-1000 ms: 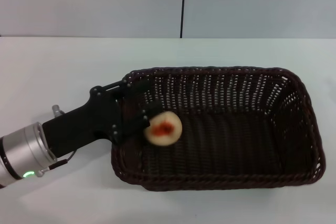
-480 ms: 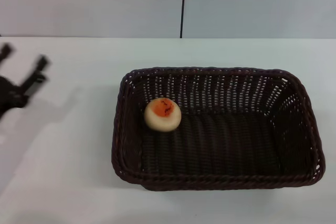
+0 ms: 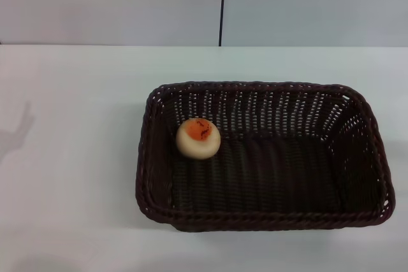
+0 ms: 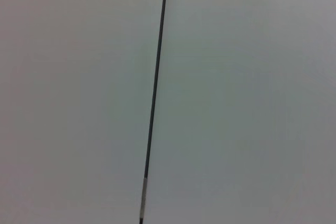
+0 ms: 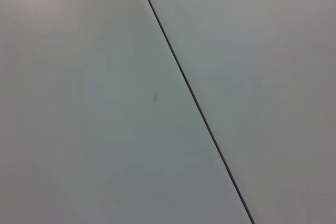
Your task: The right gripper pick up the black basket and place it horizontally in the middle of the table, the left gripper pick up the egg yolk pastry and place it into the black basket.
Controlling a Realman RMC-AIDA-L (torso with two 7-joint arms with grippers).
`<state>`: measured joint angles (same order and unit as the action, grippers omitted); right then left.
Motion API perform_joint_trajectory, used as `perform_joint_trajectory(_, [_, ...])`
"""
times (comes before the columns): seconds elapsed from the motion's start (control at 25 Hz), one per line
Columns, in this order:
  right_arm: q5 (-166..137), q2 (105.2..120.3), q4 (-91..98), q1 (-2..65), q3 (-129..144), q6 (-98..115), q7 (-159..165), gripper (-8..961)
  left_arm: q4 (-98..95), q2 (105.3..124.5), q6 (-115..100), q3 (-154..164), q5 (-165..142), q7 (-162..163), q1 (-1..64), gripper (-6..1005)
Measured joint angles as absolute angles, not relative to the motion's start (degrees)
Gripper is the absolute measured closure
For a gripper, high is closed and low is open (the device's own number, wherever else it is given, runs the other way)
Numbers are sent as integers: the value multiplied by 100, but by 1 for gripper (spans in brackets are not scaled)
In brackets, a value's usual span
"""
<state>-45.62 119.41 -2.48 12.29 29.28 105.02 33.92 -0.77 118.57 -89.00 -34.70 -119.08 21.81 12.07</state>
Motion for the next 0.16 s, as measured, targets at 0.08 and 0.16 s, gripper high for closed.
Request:
perform_joint_trajectory(0.08, [-4567,11938,-248,1264,2950,10497,3392,139,-21,11861,-8899,-3490,-11909,2174,1158,156])
perform_joint_trajectory(0.16, [-4574,11933,-243,1310,2970,10493,3373,139,27,11860,-8902,-3493,-11911,2171,1133,156])
